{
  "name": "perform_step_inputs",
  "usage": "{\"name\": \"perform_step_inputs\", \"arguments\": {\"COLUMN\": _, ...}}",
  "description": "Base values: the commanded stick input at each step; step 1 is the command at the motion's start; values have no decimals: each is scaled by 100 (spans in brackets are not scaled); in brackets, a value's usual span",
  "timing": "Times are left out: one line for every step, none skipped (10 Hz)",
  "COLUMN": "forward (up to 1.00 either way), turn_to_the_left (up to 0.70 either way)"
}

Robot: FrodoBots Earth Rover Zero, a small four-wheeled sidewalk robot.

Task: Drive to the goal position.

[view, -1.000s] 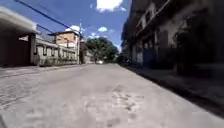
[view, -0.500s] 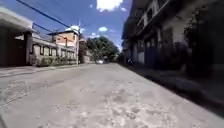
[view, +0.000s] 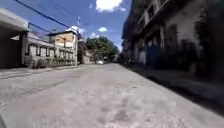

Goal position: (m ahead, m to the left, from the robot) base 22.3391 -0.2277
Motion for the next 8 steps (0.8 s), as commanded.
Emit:
{"name": "perform_step_inputs", "arguments": {"forward": 100, "turn_to_the_left": 2}}
{"name": "perform_step_inputs", "arguments": {"forward": 100, "turn_to_the_left": 2}}
{"name": "perform_step_inputs", "arguments": {"forward": 100, "turn_to_the_left": 2}}
{"name": "perform_step_inputs", "arguments": {"forward": 100, "turn_to_the_left": 1}}
{"name": "perform_step_inputs", "arguments": {"forward": 100, "turn_to_the_left": 1}}
{"name": "perform_step_inputs", "arguments": {"forward": 100, "turn_to_the_left": 0}}
{"name": "perform_step_inputs", "arguments": {"forward": 100, "turn_to_the_left": 0}}
{"name": "perform_step_inputs", "arguments": {"forward": 100, "turn_to_the_left": 0}}
